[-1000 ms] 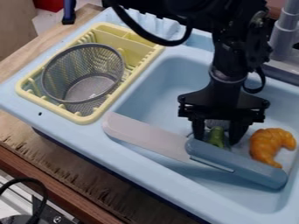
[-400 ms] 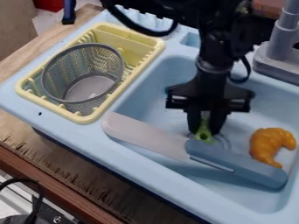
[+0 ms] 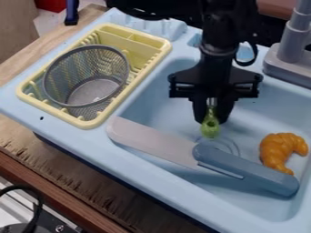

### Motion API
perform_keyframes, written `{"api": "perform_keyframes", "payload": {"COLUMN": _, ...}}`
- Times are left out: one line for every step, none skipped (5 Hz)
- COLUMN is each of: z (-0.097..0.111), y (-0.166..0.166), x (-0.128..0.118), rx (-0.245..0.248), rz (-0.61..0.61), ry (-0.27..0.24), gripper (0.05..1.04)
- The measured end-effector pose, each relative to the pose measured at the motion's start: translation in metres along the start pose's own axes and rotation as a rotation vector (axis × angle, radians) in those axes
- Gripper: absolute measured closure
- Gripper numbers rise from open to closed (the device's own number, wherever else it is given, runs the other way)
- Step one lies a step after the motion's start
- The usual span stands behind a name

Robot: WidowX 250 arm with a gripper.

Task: Take the spatula into the left side of the sink

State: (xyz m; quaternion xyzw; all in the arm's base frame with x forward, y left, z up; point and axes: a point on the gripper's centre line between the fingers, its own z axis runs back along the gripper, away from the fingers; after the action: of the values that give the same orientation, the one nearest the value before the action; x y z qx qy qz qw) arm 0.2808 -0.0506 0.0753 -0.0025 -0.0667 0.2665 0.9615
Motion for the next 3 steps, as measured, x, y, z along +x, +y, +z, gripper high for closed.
{"api": "perform_keyframes", "payload": {"z": 0.025, "y": -0.002, "x": 0.01, "rx": -0.056, "rz": 0.004, "ry": -0.008, "gripper": 0.785}}
{"api": "perform_keyframes", "payload": {"z": 0.044, "y": 0.006, "x": 0.016, "rx": -0.081, "rz": 0.005, "ry": -0.013, "gripper": 0.785}}
{"api": "perform_keyframes", "payload": {"z": 0.056, "y": 0.012, "x": 0.019, "rx": -0.106, "rz": 0.01, "ry": -0.018, "gripper": 0.785}}
